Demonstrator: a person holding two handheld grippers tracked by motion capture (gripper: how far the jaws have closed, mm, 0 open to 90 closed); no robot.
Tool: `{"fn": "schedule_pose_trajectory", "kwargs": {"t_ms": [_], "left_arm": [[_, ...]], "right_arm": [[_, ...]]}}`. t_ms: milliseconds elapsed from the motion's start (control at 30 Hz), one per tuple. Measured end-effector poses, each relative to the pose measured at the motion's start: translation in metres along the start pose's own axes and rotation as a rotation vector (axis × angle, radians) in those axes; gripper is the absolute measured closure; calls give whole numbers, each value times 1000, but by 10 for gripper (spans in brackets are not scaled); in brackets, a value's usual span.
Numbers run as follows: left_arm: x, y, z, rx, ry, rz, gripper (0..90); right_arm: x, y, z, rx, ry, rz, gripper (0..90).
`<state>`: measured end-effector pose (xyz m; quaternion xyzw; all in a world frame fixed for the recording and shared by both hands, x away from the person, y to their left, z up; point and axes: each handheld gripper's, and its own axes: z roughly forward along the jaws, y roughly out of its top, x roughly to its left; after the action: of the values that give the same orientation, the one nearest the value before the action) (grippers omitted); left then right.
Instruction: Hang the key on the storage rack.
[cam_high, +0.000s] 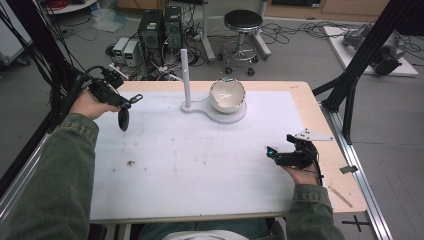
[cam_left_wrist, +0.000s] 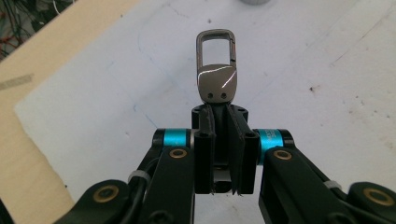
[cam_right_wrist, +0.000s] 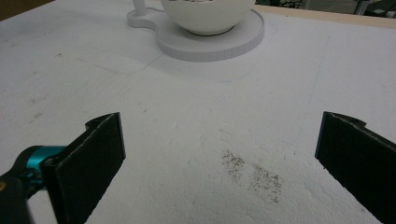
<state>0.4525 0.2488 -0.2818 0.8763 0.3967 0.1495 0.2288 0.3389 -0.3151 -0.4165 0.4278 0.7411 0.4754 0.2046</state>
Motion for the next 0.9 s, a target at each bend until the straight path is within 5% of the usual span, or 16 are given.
{"fn": "schedule_pose_trajectory", "kwargs": {"t_ms": [267, 900], "left_arm": [[-26, 29, -17, -37, -5, 98, 815], [-50, 81, -34, -82, 23, 206, 816]], "right_arm": [[0, 0, -1, -1, 2, 5, 5], [-1, 0, -1, -11, 10, 4, 5]]}}
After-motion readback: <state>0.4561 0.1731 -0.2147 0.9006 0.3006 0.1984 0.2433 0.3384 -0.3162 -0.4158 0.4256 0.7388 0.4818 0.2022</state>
